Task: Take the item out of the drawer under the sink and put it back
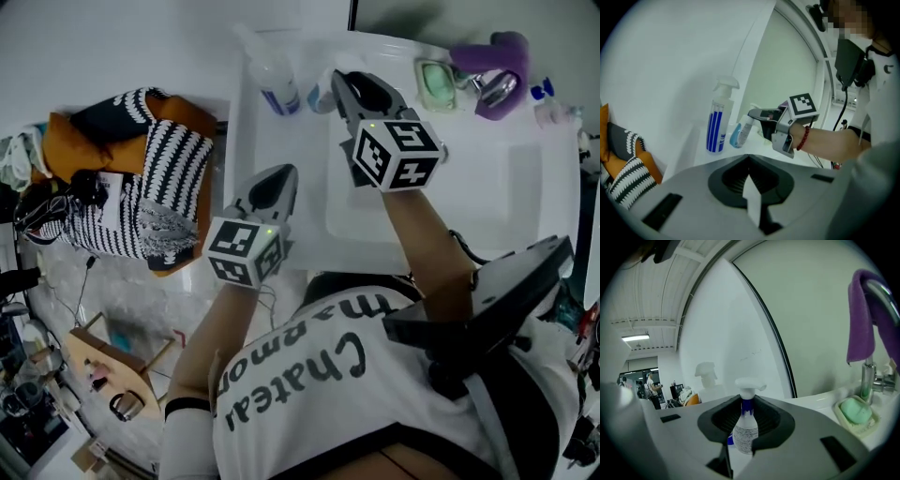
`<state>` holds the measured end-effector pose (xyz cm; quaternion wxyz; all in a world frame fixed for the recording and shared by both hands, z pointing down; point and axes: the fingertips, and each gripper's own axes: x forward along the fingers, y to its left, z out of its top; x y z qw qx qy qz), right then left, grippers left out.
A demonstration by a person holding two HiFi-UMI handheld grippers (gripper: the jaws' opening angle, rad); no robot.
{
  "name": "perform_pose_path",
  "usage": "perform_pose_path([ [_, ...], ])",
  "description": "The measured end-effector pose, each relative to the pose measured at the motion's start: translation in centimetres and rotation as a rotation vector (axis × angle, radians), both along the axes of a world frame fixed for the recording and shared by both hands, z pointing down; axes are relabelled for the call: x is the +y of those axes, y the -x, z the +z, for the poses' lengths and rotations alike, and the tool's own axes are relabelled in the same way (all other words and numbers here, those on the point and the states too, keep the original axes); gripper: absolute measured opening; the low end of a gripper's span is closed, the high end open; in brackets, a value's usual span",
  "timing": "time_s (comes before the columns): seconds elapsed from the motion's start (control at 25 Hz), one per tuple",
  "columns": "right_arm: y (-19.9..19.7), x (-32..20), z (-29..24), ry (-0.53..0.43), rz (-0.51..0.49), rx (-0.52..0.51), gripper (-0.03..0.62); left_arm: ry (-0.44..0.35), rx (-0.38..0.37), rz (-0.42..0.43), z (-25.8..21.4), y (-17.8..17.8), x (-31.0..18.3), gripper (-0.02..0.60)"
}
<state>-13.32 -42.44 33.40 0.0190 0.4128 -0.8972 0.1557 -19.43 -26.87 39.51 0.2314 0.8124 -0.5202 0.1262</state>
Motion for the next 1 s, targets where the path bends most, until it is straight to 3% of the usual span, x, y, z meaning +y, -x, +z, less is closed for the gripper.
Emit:
perform_pose_path([
  [0.24,0.9,-2.0,0.7,-0.001,0.0,-0.02,0.091,0.017,0.029,-0.041,-0.6,-0.5,-0.1,0.005],
  [0.52,1.6,-3.3,1.2,-0.013,-0.02,0.002,0.091,0.018,-0.012,-0.073,-0.9,-0.1,1.4,0.005],
  [1.0,2.5,-5.3,1.6,-0.007,-0.007,0.006,0.092,0.004,-0.018,-0.132,-0.5,0.4,2.1,0.005],
])
